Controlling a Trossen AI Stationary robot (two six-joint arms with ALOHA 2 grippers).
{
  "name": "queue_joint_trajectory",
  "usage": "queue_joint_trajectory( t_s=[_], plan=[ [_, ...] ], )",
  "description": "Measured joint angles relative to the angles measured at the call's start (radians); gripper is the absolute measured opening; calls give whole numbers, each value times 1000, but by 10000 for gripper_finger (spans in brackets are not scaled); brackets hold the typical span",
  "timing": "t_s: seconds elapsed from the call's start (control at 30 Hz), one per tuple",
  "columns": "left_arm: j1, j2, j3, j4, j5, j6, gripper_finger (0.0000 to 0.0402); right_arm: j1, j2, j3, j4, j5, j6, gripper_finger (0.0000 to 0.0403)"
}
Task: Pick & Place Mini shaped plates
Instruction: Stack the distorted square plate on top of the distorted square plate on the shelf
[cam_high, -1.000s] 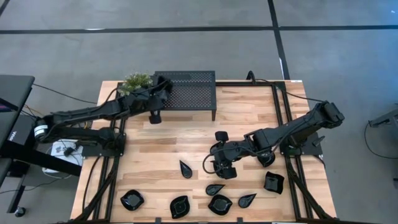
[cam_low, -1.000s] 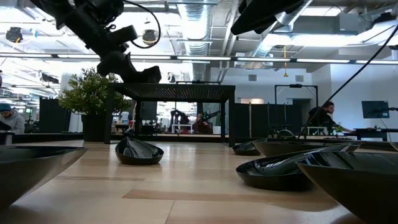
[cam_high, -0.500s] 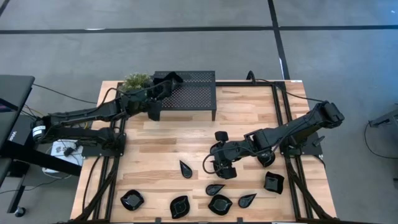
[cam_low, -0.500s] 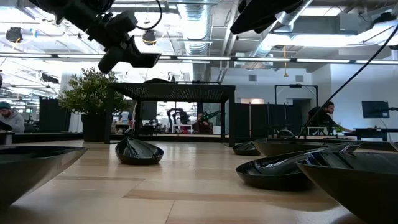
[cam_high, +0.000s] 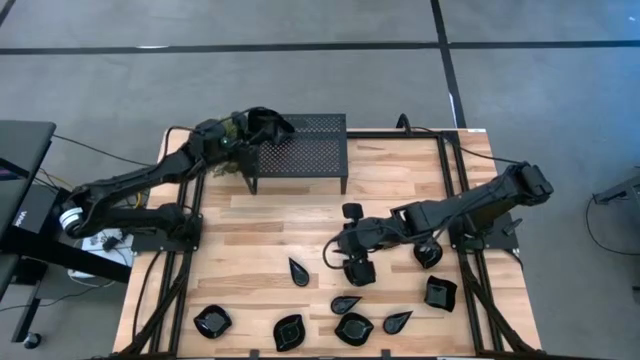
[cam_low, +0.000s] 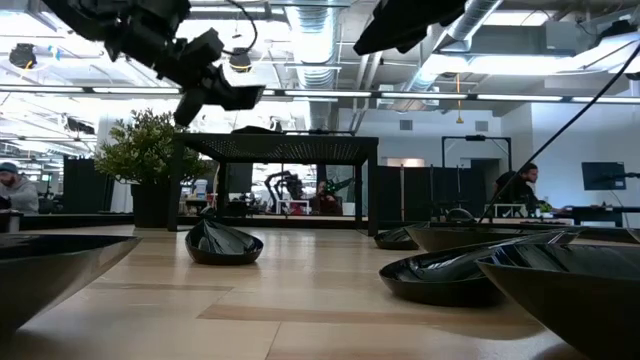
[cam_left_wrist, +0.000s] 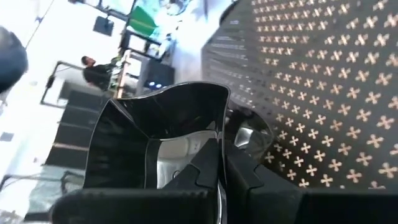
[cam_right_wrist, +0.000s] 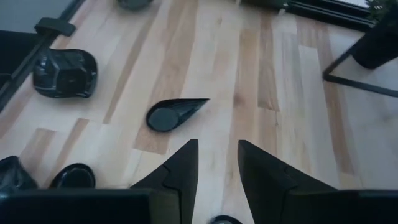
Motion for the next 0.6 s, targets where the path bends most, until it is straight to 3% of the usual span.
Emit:
queue_joint_trajectory(
  t_s=[0.27, 0.6],
  plan=[
    [44, 94, 5, 44, 81, 35, 7, -41, 0, 0, -2, 0, 1, 107],
    [32, 61, 0, 37, 124, 38, 7, -37, 0, 0, -2, -1, 2, 107]
  ],
)
